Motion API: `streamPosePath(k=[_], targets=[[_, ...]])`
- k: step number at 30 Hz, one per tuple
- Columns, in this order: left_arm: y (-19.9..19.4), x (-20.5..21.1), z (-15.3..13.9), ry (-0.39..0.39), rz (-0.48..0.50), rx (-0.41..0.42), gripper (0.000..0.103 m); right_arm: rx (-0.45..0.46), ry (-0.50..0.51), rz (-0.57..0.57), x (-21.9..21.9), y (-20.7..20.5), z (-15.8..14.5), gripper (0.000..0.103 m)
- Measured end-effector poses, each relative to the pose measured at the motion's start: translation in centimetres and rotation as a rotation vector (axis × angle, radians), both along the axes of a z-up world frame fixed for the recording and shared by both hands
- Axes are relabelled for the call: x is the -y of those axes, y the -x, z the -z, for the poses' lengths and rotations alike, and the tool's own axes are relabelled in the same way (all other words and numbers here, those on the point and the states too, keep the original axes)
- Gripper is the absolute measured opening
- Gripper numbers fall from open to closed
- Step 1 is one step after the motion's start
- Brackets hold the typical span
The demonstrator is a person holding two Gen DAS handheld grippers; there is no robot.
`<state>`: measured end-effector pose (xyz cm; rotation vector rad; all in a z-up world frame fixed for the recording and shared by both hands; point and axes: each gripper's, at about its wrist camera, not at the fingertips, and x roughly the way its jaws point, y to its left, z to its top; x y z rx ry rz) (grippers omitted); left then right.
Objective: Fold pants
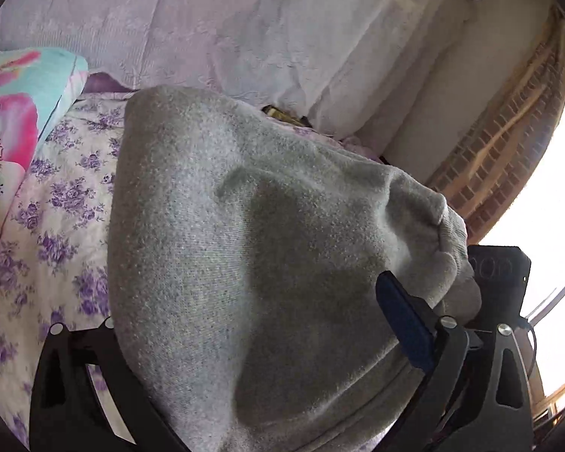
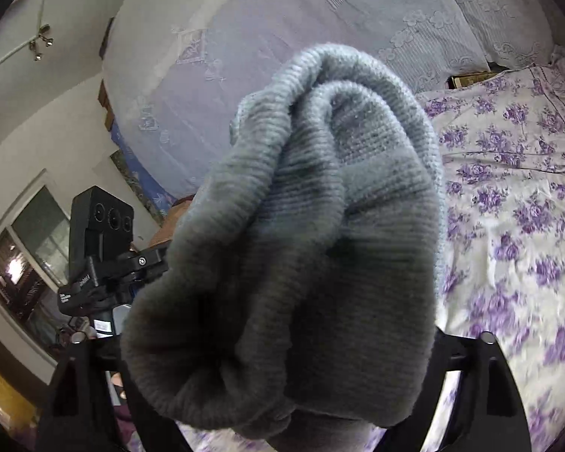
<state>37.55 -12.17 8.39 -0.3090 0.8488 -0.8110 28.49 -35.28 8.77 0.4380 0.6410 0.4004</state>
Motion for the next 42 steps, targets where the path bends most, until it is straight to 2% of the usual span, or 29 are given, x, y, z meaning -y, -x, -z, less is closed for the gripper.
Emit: streamPosePath(k=[1, 3, 4, 5, 7, 10, 14, 16, 20, 22, 25, 27, 29, 31, 34, 36, 38, 40, 42], targets=[[-2.7, 0.1, 2.2, -0.032, -0.035, -0.039, 0.098, -0.022, 0.047, 0.055, 0.2, -2.2, 2.2, 0.099], [-7.4, -1.0, 8.1, -0.162, -0.168, -0.166, 0.097, -0.132, 0.149, 0.173, 1.0, -5.4, 7.2, 0.099], [-8.8, -2.2, 10.7, -0.204, -0.224, -0.236, 0.091, -0.180, 0.170, 0.236, 1.8, -5.8, 9.1, 0.099], [-9.3, -3.7, 12.2, -0.198, -0.254, -0.277, 0.087, -0.170, 0.128, 0.260, 2.8, -4.6, 10.2, 0.099], [-8.2, -6.2, 12.2, -0.132, -0.266, -0.267, 0.088, -0.095, 0.033, 0.253, 4.0, -1.5, 9.8, 0.099], [-3.8, -8.0, 9.4, -0.119, -0.244, -0.182, 0.092, 0.017, 0.021, 0.234, 3.9, 5.0, 6.7, 0.099], [6.2, -7.7, 3.3, -0.133, -0.171, -0.036, 0.097, 0.067, 0.007, 0.172, 3.1, 13.7, 2.1, 0.099], [12.7, -7.2, -0.3, -0.124, -0.119, 0.060, 0.098, 0.101, 0.082, 0.152, 1.6, 18.8, -0.7, 0.099], [25.1, -7.0, -7.5, -0.125, -0.077, 0.231, 0.098, 0.260, 0.223, 0.118, -1.7, 29.6, -7.2, 0.099], [30.7, -7.1, -11.3, -0.155, -0.081, 0.321, 0.098, 0.342, 0.270, 0.096, -2.8, 34.3, -10.5, 0.099], [37.2, -7.6, -15.6, -0.163, -0.082, 0.408, 0.098, 0.430, 0.316, 0.086, -3.8, 40.1, -14.4, 0.099], [40.2, -8.1, -16.6, -0.165, -0.092, 0.446, 0.098, 0.458, 0.335, 0.099, -4.0, 42.6, -15.3, 0.099], [41.8, -8.1, -15.4, -0.198, -0.107, 0.442, 0.098, 0.439, 0.356, 0.131, -3.9, 43.7, -14.5, 0.099], [42.3, -7.9, -12.3, -0.233, -0.113, 0.404, 0.098, 0.382, 0.372, 0.160, -3.6, 43.5, -11.8, 0.099], [42.7, -7.6, -5.0, -0.373, -0.230, 0.439, 0.098, 0.276, 0.400, 0.254, -3.6, 42.2, -5.3, 0.099], [42.9, -7.9, -0.3, -0.438, -0.314, 0.437, 0.098, 0.260, 0.449, 0.357, -4.6, 41.9, -0.3, 0.099], [42.4, -8.7, 3.9, -0.431, -0.365, 0.380, 0.098, 0.228, 0.484, 0.468, -5.8, 41.5, 4.5, 0.099], [41.1, -9.1, 7.1, -0.446, -0.356, 0.274, 0.098, 0.136, 0.473, 0.438, -6.9, 40.5, 8.1, 0.099], [40.1, -9.5, 8.7, -0.495, -0.380, 0.226, 0.098, 0.113, 0.491, 0.427, -7.8, 40.2, 9.5, 0.099]])
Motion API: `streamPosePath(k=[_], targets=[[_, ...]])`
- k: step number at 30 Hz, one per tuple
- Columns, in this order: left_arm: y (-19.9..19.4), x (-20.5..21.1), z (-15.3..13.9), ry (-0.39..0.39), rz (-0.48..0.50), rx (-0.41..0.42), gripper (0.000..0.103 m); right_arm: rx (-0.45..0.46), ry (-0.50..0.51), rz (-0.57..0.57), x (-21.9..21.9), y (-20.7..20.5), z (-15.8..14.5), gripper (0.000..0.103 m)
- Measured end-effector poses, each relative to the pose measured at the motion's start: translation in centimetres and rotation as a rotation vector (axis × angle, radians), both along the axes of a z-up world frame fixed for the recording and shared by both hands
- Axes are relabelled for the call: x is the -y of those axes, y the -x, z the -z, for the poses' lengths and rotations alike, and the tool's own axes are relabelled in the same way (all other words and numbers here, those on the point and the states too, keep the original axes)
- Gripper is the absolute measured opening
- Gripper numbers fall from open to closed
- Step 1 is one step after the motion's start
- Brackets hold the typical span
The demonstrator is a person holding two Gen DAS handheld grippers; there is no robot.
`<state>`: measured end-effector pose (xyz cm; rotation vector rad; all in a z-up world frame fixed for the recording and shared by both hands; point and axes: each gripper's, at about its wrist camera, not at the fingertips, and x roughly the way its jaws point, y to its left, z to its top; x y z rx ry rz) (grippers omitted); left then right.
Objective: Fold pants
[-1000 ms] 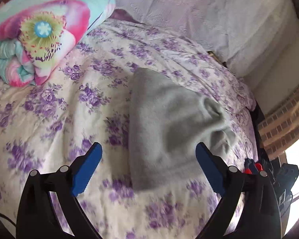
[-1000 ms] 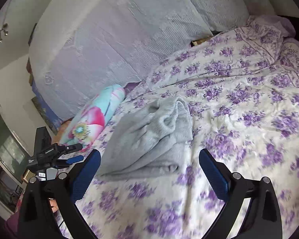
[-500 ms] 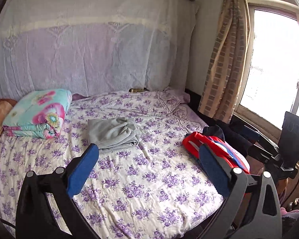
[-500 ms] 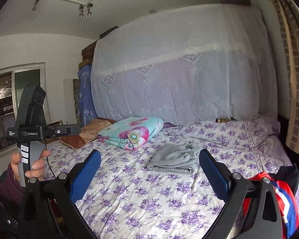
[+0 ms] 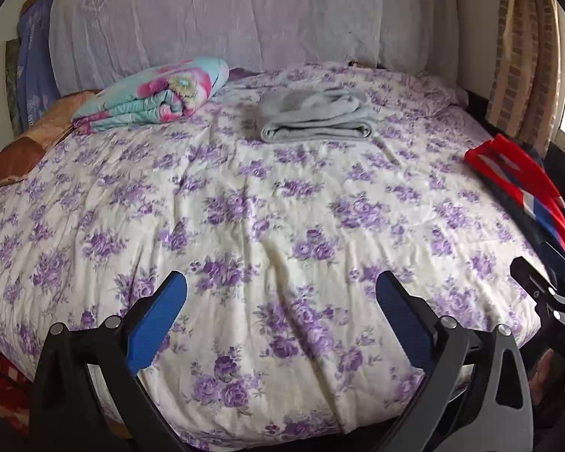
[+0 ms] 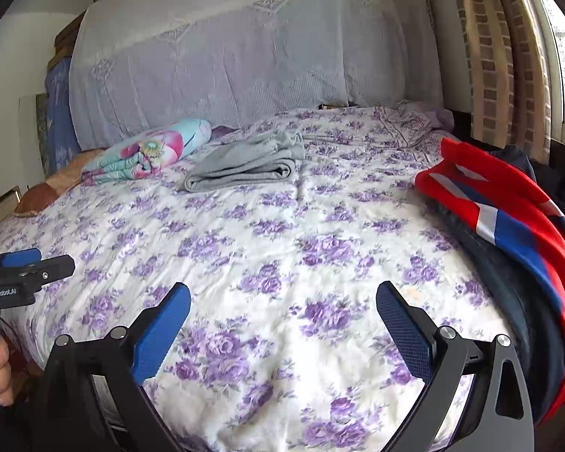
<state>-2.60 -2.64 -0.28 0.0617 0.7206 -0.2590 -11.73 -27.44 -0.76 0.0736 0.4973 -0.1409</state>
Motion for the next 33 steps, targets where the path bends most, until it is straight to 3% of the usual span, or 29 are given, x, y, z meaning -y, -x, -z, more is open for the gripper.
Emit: streamPosePath(k=[6, 15, 17, 18, 19, 21, 29, 33], targets=[[0.6, -0.7, -0.9, -0.019, -0.069, 0.125, 0.098, 0.165, 0.112, 0.068, -1.1, 1.1, -1.4, 0.099], [0.1, -0.4, -0.3, -0.040, -0.084, 0.113, 0.098, 0.130, 0.127, 0.029, -1.6, 0.4, -0.7, 0.099], [0.2, -0.5, -0.4, -0.052, -0.102, 0.131, 0.098, 0.098, 0.478, 0.099, -5.9, -0.4, 0.8, 0.099], [0.3, -0.7, -0.5, -0.045, -0.105, 0.136, 0.098, 0.116, 0.583, 0.096, -7.4, -0.2, 1.5, 0.099], [0.4, -0.7, -0.5, -0.040, -0.103, 0.138, 0.098, 0.148, 0.583, 0.061, -7.9, 0.6, 1.5, 0.098], [0.4, -0.7, -0.5, -0.049, -0.106, 0.139, 0.098, 0.169, 0.518, 0.020, -7.6, 1.1, 1.0, 0.072], [-0.9, -1.7, 0.3, 0.006, -0.125, 0.077, 0.098, 0.206, 0.380, 0.046, -5.8, 1.2, -0.3, 0.088], [-1.2, -1.2, 0.8, 0.009, -0.100, 0.056, 0.098, 0.210, 0.318, 0.068, -4.7, 1.3, -0.6, 0.089]])
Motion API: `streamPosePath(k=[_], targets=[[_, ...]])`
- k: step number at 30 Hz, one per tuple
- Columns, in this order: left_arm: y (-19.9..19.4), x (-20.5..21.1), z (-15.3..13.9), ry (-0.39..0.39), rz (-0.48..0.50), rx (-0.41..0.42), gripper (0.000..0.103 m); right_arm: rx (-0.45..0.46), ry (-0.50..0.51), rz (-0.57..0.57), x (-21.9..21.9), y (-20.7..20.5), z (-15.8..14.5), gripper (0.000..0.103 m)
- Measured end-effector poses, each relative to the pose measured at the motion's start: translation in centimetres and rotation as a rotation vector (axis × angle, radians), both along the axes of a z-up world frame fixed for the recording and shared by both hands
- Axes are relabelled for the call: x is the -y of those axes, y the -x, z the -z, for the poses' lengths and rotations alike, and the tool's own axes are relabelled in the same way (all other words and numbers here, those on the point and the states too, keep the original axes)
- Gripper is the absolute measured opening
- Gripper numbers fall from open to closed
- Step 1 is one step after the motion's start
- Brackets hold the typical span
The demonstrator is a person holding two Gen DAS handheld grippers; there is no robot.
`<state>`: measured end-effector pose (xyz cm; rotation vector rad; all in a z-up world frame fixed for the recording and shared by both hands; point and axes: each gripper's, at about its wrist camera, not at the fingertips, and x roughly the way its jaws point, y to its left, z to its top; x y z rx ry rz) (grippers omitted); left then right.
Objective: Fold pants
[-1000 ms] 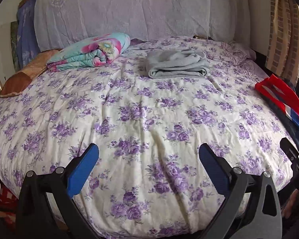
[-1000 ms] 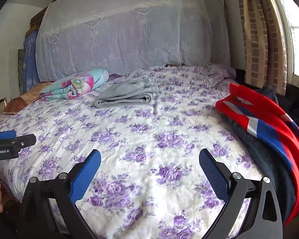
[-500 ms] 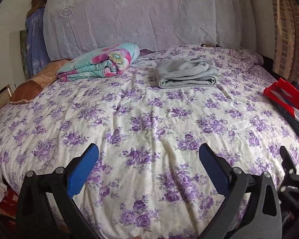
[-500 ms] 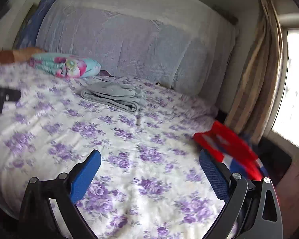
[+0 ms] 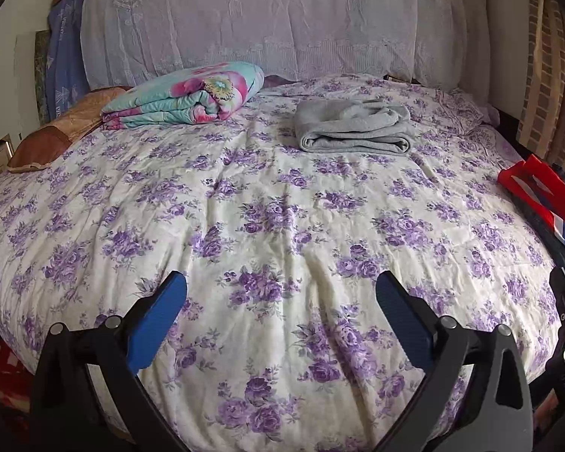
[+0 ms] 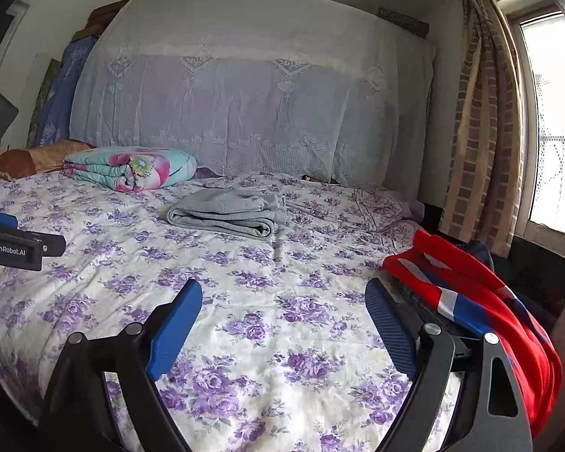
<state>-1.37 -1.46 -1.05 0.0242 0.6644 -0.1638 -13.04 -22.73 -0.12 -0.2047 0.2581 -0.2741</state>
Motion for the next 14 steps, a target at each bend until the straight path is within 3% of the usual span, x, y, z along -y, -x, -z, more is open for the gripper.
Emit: streamPosePath(k=[4, 14], targets=[[0.1, 0.4, -0.1, 0.010, 0.029, 0.008, 0.098, -0.008, -0.045, 0.014, 0.9, 0.0, 0.0, 0.089], [-0.7, 0.2, 0.4, -0.002, -0.025, -0.045, 0.098, -0.021, -0.072, 0.031, 1.9, -0.1, 0.3, 0.092]])
